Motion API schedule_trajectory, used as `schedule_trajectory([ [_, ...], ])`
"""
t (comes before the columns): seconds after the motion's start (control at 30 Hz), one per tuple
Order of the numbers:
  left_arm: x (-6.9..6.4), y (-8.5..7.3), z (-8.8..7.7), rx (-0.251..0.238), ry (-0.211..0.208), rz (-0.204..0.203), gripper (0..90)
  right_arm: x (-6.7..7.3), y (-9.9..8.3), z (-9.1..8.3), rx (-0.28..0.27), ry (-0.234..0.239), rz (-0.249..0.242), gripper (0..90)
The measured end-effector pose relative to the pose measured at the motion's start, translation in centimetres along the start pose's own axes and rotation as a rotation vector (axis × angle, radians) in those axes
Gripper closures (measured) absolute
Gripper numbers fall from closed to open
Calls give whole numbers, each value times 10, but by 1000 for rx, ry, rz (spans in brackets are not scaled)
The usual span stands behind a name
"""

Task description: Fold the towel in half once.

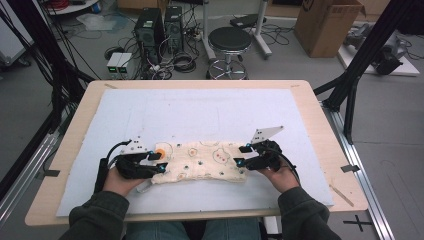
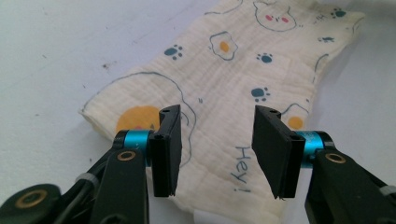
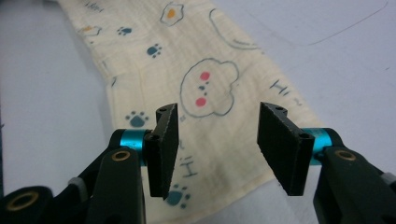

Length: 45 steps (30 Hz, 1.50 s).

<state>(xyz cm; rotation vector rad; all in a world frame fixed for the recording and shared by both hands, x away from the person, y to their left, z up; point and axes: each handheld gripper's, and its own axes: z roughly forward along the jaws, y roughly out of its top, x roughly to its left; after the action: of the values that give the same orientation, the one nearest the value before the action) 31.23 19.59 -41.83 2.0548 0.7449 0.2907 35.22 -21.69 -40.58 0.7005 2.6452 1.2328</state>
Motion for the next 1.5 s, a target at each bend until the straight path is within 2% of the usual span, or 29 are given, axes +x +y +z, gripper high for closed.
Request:
schedule_trajectory([
  [0.1,4,2,3,-12,9,-10,516,-6,6,3,-12,1,12,475],
  [0.23,8,9,8,0,24,-5,572,-10,16,12,10,-15,12,558],
  [0.33,12,14,12,-11,35,-2,678,-13,23,20,19,-24,13,674],
  [0.43,18,14,16,-19,32,-26,788,-18,27,29,26,-24,29,771],
  [0.5,23,13,19,-4,33,-36,862,-22,29,34,36,-23,41,836],
  [0.57,27,12,22,1,35,-62,894,-26,29,38,35,-24,55,881],
  [0.7,35,11,29,42,71,-90,896,-32,26,48,61,-32,87,894],
  [0.8,39,11,34,71,84,-95,896,-37,23,52,87,-44,111,894],
  [1.0,42,7,40,112,92,-105,896,-43,17,52,140,-54,136,895],
  [1.17,44,6,40,119,94,-103,897,-46,13,51,142,-46,151,895],
  [1.5,44,6,40,119,97,-103,898,-50,-1,40,102,-43,190,896],
])
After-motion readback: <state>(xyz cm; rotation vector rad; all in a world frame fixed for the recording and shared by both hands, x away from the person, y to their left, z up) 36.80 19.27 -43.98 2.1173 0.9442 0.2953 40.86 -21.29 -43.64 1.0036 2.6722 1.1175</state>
